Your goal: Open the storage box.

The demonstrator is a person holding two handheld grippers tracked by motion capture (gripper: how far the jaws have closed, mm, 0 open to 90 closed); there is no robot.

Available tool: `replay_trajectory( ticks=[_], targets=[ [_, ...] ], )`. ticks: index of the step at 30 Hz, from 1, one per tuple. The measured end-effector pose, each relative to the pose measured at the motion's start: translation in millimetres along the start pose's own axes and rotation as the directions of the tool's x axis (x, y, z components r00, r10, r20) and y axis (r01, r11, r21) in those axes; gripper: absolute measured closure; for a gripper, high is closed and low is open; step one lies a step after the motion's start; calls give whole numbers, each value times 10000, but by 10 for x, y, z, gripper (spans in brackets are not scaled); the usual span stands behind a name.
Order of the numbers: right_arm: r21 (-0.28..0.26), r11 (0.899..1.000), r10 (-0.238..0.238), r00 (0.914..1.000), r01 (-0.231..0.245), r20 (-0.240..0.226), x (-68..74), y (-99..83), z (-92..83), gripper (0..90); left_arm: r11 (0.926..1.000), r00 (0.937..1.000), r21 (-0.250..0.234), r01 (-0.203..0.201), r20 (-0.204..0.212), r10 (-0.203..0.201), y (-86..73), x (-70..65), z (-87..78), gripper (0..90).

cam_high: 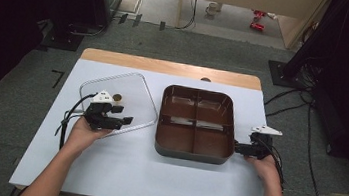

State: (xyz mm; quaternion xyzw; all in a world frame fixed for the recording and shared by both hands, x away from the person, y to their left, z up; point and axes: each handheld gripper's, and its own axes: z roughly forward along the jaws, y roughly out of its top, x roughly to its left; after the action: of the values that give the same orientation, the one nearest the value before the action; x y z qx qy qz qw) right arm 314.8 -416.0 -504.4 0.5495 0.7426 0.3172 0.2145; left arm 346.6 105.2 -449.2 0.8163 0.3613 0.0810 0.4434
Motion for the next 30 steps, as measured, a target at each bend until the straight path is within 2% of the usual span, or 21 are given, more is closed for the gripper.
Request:
replay_trajectory(
  ticks=[3,6,9,10,11,14,18,22,30],
  targets=[
    [-2,10000,-3,10000,3,-1,0,0,0,43,9999,9999,122,24,155,-25,-21,-45,40,378],
    [0,10000,-3,10000,3,2,0,0,0,42,9993,9991,320,-174,395,162,-59,-155,132,378],
    [1,10000,-2,10000,2,3,1,0,0,42,9953,9967,732,-636,552,596,-119,-270,240,380],
    [1,10000,-2,10000,2,3,1,0,0,42,9953,9967,732,-636,552,596,-119,-270,240,380],
    [-1,10000,-4,10000,4,3,0,0,0,42,9921,9951,947,-818,625,761,-140,-311,289,380],
    [-1,10000,-1,10000,1,2,0,0,0,42,9907,9941,1151,-732,884,632,-165,-342,361,380],
    [-2,10000,-5,10000,5,3,0,0,0,42,9865,9939,1438,-782,885,659,-199,-376,437,380],
    [-1,10000,-2,10000,2,1,0,0,0,43,9847,9939,1515,-862,813,745,-233,-408,486,378],
    [-2,10000,-3,10000,3,3,1,0,0,42,9862,9925,1285,-1044,766,951,-268,-428,497,337]
  ],
)
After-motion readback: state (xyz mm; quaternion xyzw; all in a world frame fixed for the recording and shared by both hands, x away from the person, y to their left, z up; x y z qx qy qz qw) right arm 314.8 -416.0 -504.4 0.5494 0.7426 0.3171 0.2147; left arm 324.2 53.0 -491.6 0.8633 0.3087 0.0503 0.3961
